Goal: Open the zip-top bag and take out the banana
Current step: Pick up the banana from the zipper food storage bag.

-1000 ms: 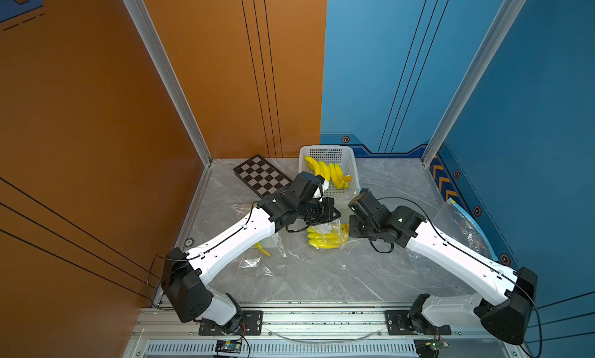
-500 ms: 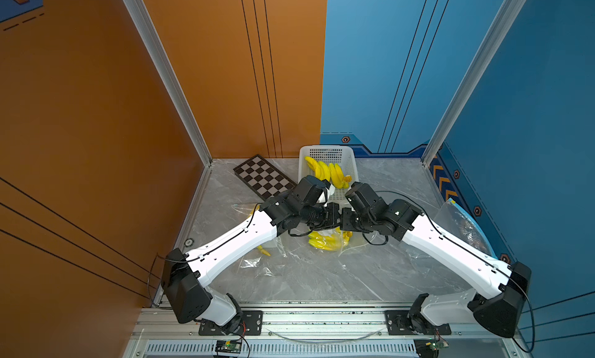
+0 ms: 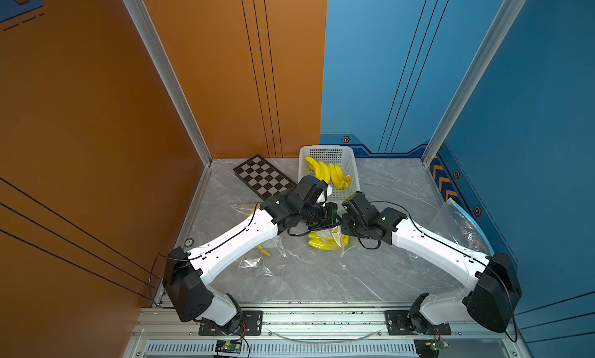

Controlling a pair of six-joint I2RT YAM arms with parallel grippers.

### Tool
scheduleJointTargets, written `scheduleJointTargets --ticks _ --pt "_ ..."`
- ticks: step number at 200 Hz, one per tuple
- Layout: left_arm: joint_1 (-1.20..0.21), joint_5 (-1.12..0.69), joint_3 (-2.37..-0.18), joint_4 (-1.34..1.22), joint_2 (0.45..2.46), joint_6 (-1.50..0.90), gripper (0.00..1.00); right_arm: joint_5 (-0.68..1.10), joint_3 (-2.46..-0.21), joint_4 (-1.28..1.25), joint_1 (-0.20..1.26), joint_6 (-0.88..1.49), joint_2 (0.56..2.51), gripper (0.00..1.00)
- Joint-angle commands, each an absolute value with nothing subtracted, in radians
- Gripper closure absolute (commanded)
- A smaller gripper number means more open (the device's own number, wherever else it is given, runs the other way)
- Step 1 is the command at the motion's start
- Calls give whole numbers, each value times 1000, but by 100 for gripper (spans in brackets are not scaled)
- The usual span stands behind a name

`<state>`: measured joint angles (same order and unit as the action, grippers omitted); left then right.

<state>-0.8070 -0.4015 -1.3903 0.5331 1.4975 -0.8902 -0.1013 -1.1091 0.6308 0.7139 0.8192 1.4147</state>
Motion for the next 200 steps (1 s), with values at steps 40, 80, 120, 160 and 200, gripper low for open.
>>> scheduleJointTargets --ticks 40,80,120,160,200 --pt "-758 -479 -1351 525 1541 -850 100 -50 -1098 643 627 711 1460 73" --pt "-749 -503 -1347 518 1568 -843 100 -16 -1109 644 621 687 1513 70" --pt "-736 -512 -1326 513 1577 -838 100 -4 -1107 650 618 679 1557 61" --pt "-716 -527 -1307 508 1578 -836 100 -17 -1121 648 618 668 1589 58" --pt "-698 -538 -1290 505 1569 -836 100 -12 -1133 636 627 671 1629 78"
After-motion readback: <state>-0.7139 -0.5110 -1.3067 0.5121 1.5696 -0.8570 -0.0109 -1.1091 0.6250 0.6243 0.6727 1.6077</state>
